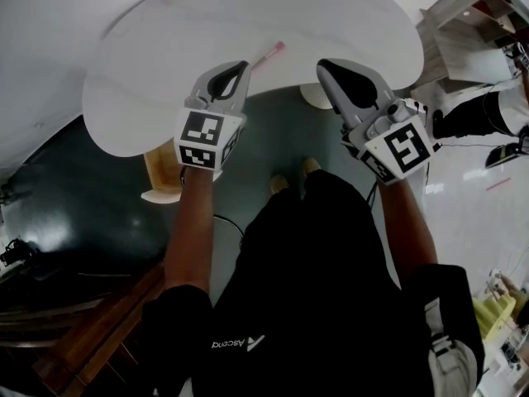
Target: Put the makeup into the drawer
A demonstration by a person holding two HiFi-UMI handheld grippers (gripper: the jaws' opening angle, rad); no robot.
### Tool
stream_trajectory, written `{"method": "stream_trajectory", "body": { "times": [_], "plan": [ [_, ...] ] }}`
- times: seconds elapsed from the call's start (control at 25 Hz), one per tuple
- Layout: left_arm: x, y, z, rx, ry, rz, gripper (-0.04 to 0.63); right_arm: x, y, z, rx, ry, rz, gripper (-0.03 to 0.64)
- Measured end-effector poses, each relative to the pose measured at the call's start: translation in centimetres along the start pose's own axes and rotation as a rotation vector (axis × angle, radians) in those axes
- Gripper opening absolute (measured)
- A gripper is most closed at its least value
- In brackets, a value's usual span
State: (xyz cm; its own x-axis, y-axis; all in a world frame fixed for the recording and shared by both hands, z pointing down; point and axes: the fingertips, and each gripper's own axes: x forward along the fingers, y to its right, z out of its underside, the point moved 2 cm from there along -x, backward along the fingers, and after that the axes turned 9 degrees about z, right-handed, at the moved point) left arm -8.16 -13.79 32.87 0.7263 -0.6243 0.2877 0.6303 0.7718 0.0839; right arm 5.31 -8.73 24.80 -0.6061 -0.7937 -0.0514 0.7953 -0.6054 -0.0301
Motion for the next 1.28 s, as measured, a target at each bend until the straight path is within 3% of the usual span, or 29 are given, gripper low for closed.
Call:
{"method": "stream_trajectory", "body": {
  "times": [0.52,0.64,1.04,1.28],
  "plan": [
    [7.0,-2.7,4.8,-0.027,-0.223,0.047,0.017,4.1,3.7,1.9,0.038,-0.011,-0.078,0.003],
    [8.8,-3.1,6.2,-0.029,-0.282,0.06,0.079,4.7,5.0,2.6,0.045,-0.024,-0.085,0.003],
    [13.7,-3.9,10.5,0.0,-0.493,0.149,0.12,5.9,8.3,4.5,0.065,-0.041,-0.091,0.003],
    [15.6,-4.2,12.1,0.005,-0.569,0.188,0.13,5.5,10.1,5.8,0.055,-0.089,-0.069,0.003]
  ]
}}
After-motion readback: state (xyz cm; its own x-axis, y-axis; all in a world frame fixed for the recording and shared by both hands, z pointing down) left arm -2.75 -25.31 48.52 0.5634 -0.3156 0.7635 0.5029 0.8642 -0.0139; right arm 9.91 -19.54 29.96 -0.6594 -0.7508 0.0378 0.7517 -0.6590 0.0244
